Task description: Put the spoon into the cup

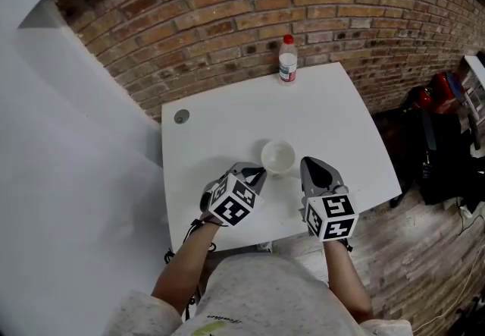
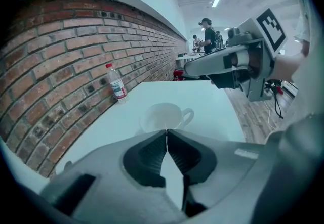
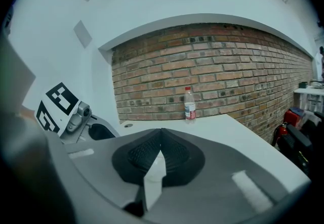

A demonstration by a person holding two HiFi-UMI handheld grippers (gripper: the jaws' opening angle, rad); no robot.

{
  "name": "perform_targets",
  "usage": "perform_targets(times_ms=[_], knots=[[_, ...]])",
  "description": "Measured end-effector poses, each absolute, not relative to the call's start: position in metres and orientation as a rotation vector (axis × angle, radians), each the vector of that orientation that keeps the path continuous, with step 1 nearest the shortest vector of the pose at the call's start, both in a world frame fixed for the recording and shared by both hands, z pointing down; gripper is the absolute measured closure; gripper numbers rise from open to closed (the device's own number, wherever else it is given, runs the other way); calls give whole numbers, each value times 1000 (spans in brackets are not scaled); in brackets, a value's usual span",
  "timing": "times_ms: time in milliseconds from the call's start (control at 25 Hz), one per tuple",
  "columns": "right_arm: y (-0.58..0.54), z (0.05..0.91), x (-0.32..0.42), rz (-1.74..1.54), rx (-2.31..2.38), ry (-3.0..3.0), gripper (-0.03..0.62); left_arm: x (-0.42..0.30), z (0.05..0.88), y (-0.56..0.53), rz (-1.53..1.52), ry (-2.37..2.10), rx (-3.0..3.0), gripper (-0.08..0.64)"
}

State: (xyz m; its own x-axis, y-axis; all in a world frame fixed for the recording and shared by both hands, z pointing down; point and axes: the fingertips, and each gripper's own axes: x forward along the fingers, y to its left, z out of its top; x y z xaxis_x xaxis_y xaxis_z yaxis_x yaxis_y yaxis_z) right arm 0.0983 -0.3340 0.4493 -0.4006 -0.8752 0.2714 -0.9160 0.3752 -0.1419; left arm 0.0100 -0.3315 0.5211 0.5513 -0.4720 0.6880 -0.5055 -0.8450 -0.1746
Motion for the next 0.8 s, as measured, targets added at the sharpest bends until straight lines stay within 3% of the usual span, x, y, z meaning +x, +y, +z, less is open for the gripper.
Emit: perform_targets(times_ms=[800], knots=[[-343, 461, 101, 435, 1622, -2454, 580, 16, 528, -343, 1139, -872, 2748, 546]])
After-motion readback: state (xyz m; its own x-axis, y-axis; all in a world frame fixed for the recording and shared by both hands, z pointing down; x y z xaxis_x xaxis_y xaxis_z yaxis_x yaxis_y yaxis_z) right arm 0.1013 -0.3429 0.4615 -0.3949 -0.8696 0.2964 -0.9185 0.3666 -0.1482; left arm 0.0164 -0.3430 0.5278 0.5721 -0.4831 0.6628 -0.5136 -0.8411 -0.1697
